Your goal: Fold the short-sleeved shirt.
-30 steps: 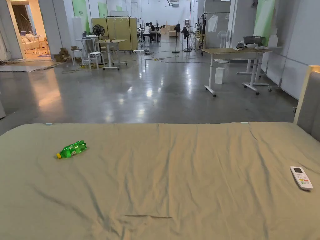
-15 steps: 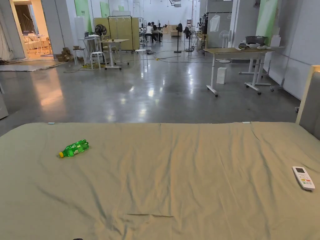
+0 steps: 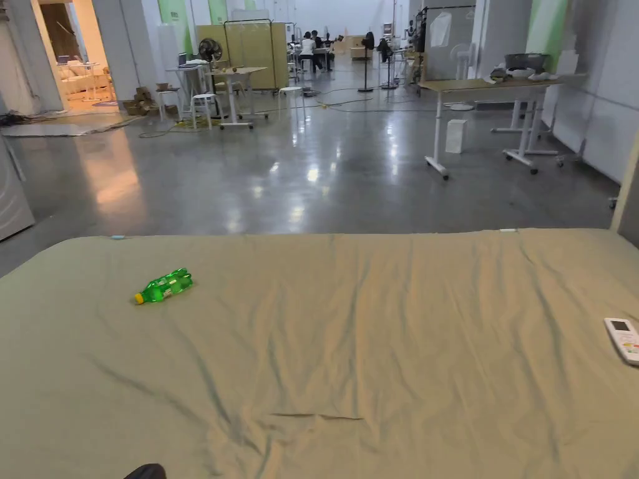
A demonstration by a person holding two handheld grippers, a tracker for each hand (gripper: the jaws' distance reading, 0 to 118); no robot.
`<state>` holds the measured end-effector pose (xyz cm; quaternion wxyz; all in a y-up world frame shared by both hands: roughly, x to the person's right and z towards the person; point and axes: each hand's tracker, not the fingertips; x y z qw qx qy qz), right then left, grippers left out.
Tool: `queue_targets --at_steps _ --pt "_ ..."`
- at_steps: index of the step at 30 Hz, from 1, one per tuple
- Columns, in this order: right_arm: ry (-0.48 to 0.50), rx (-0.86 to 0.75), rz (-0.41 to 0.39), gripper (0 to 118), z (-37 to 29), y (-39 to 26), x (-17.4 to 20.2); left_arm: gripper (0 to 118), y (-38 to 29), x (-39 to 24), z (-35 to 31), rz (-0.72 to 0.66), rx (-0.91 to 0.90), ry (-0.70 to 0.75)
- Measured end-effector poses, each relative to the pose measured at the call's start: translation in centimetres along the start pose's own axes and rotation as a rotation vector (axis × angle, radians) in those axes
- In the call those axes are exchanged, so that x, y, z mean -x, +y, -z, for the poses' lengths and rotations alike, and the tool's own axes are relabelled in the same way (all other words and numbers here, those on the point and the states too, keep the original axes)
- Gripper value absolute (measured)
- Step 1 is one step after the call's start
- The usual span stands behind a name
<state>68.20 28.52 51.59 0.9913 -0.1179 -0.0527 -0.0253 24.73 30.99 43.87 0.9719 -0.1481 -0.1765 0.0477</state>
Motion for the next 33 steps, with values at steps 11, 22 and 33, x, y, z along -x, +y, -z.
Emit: queue_targets --at_steps 11,22,33 --pt "0.028 0.073 0.068 0 0.1 -2.0 -1.3 107 -7.0 14.8 9.1 -0.502 0.462 -0.026" --pt "-0.007 0.137 0.064 0 0.0 -2.9 -1.5 107 -15.7 17.8 15.0 -0.912 0.579 -0.111" --pt "0.006 0.172 0.044 0 0.0 -3.3 -1.0 13 -15.3 14.7 14.5 -1.051 0.511 -0.135"
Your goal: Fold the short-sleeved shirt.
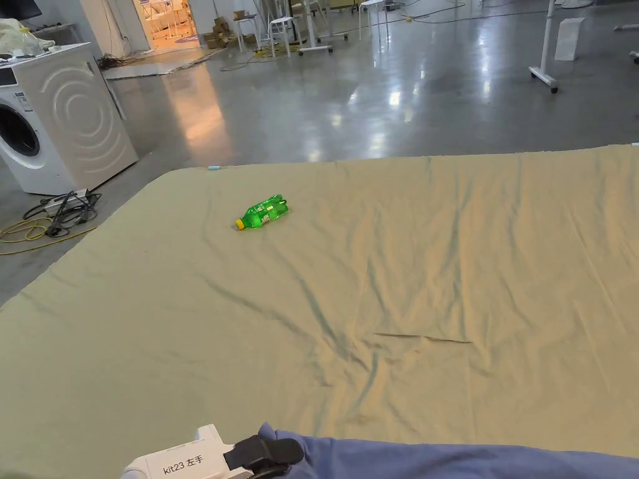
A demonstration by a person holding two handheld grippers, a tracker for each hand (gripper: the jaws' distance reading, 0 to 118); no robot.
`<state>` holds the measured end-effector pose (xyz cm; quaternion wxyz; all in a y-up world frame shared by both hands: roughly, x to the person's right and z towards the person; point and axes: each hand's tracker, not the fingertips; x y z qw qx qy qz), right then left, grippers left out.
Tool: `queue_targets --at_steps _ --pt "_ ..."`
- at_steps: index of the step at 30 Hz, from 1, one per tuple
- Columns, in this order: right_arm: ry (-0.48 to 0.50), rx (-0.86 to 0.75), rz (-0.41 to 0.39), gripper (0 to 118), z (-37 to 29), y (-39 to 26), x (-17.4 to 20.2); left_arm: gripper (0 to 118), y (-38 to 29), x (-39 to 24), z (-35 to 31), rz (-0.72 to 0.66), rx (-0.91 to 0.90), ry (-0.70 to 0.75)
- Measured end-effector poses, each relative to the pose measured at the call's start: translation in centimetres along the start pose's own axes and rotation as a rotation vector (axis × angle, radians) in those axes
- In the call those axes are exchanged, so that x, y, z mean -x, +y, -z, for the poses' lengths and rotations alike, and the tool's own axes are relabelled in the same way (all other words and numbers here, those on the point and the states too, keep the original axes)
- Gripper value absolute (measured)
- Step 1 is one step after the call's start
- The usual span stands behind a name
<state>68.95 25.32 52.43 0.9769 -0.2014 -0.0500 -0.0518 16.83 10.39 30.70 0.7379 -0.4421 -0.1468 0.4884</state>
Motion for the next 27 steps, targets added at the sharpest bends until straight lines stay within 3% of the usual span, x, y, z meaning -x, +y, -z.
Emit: queue_targets --at_steps 4,17,23,27 --pt "-0.009 0.014 -0.006 0 0.0 -0.2 -0.2 10 -0.3 -0.7 -0.5 -0.003 -0.021 0.006" --pt "0.013 0.043 -0.016 0 0.3 -1.3 -0.1 9 7.3 1.3 -9.6 0.104 -0.246 0.144" --pt "0.024 0.05 0.003 0 0.5 -1.7 0.0 9 3.6 -6.4 -7.2 0.425 -0.196 0.145" --pt "0.026 0.038 -0.013 0 -0.2 -1.5 0.2 9 -0.6 -9.2 -2.0 0.495 -0.119 0.072"
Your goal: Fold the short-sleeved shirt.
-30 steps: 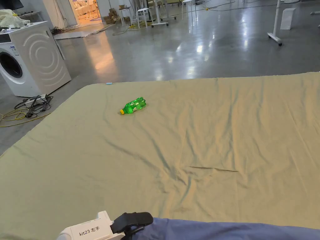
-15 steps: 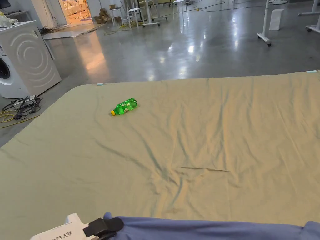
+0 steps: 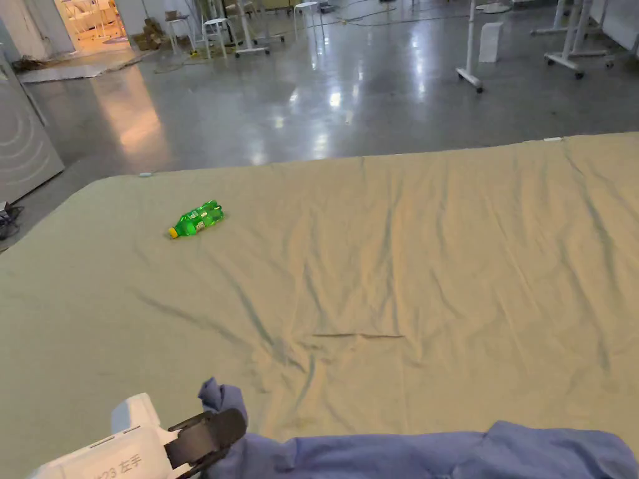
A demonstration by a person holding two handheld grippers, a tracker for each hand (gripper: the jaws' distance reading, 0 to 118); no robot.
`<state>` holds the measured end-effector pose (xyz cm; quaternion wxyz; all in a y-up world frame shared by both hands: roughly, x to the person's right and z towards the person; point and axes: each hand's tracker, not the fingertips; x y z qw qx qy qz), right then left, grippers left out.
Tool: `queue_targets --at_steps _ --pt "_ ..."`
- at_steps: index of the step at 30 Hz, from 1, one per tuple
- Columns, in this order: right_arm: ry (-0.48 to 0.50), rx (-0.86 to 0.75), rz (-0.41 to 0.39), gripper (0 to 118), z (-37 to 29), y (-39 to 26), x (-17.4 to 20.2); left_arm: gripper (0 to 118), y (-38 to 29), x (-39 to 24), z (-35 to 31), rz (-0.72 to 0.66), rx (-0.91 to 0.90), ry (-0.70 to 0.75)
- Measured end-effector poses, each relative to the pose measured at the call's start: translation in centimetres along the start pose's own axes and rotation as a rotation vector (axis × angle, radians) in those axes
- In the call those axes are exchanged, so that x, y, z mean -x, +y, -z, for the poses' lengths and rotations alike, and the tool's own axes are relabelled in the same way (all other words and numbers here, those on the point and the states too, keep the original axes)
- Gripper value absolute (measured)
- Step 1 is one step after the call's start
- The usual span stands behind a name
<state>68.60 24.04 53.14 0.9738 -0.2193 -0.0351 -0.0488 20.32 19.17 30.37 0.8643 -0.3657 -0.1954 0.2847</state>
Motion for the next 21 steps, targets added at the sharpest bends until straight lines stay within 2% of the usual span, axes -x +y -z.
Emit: queue_targets --at_steps 3,5,10,11,12,14,15,17,19,21 --pt "-0.01 -0.008 0.003 0 -0.6 -0.1 -0.4 10 -3.3 -4.5 4.7 0.086 0.07 -0.053" --pt "-0.009 -0.007 0.023 0 -1.1 -0.4 -0.8 10 -5.0 -6.5 7.7 0.082 0.134 -0.091" --pt "-0.051 0.011 0.018 0 -2.4 -1.5 -1.7 11 -9.3 -10.9 12.7 0.223 0.19 0.026" --pt "-0.06 0.017 0.009 0 -2.6 -1.8 -1.9 22 -9.4 -11.2 13.3 0.214 0.212 0.009" --pt "-0.067 0.022 0.005 0 -2.8 -2.1 -2.1 43 -9.4 -11.3 13.8 0.205 0.238 0.011" --pt "-0.072 0.047 0.019 0 -2.7 -2.8 -2.8 92 -9.5 -11.5 14.3 0.213 0.262 0.019" --pt "-0.07 0.06 0.032 0 -2.6 -3.1 -3.1 99 -9.3 -11.8 13.9 0.247 0.24 0.02" --pt "-0.077 0.07 0.047 0 -2.6 -3.5 -3.4 99 -8.1 -12.4 11.9 0.288 0.134 -0.014" --pt "-0.077 0.071 0.06 0 -2.6 -3.7 -3.7 99 -7.0 -12.3 9.8 0.249 0.048 -0.085" --pt "-0.071 0.07 0.076 0 -2.5 -3.7 -3.9 98 -5.9 -11.6 9.1 0.138 0.027 -0.087"
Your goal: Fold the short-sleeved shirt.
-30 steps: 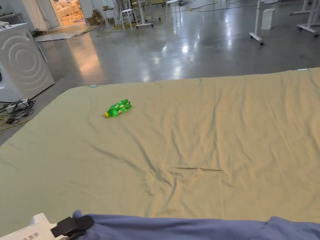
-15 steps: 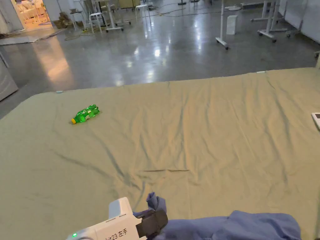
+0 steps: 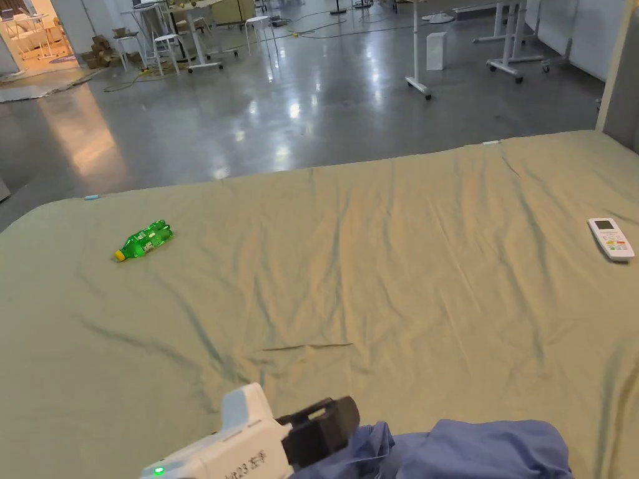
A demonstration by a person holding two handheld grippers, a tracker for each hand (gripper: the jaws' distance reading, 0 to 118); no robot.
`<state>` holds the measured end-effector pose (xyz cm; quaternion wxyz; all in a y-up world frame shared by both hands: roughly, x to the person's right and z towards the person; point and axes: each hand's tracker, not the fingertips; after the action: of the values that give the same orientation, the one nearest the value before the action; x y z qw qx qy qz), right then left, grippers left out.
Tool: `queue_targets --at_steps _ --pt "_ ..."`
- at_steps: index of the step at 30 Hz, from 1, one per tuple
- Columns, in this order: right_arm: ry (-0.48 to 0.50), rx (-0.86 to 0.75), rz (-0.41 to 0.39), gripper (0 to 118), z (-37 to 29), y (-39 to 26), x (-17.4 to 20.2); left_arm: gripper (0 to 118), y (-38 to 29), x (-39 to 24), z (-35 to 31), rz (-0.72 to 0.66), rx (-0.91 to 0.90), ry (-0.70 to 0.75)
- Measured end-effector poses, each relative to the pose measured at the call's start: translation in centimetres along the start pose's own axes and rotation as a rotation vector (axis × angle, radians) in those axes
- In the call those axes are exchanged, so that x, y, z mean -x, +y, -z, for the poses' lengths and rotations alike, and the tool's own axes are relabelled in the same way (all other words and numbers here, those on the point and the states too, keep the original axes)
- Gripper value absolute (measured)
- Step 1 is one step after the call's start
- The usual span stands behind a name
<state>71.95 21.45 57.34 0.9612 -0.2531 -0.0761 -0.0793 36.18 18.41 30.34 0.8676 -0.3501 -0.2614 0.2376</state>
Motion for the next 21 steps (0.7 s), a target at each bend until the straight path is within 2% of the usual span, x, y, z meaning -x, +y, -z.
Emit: queue_targets --at_steps 1,2,4,5,10,12,14,16,20,21 --pt "0.003 0.0 0.005 0 0.1 0.0 0.0 93 0.0 0.7 -0.2 -0.064 -0.006 -0.002" --pt "0.003 -0.002 0.007 0 0.1 0.0 -0.1 73 -0.1 1.2 -0.1 -0.09 0.005 -0.026" --pt "0.002 -0.003 0.01 0 0.1 0.0 -0.1 7 -1.3 1.9 1.4 -0.097 0.048 -0.011" --pt "0.001 -0.003 0.01 0 0.1 0.1 -0.1 2 -2.4 2.8 2.3 -0.097 0.078 0.043" --pt "-0.005 -0.005 0.016 0 -0.5 -0.1 -0.2 2 -7.2 4.6 6.9 -0.273 0.279 -0.015" --pt "-0.014 0.0 0.015 0 -0.6 -0.2 -0.2 2 -8.6 4.2 7.7 -0.31 0.281 -0.076" --pt "-0.023 0.005 0.015 0 -0.7 -0.1 -0.1 2 -9.4 3.4 8.2 -0.287 0.277 -0.074" --pt "-0.019 0.008 0.023 0 -0.7 -0.1 0.0 1 -9.7 3.0 9.1 -0.194 0.296 -0.026" --pt "-0.008 0.01 0.022 0 -0.3 -0.1 0.4 1 -9.2 2.7 8.8 -0.24 0.299 -0.038" --pt "-0.004 0.009 0.019 0 -0.3 -0.1 0.6 6 -8.8 3.2 8.7 -0.235 0.298 -0.042"
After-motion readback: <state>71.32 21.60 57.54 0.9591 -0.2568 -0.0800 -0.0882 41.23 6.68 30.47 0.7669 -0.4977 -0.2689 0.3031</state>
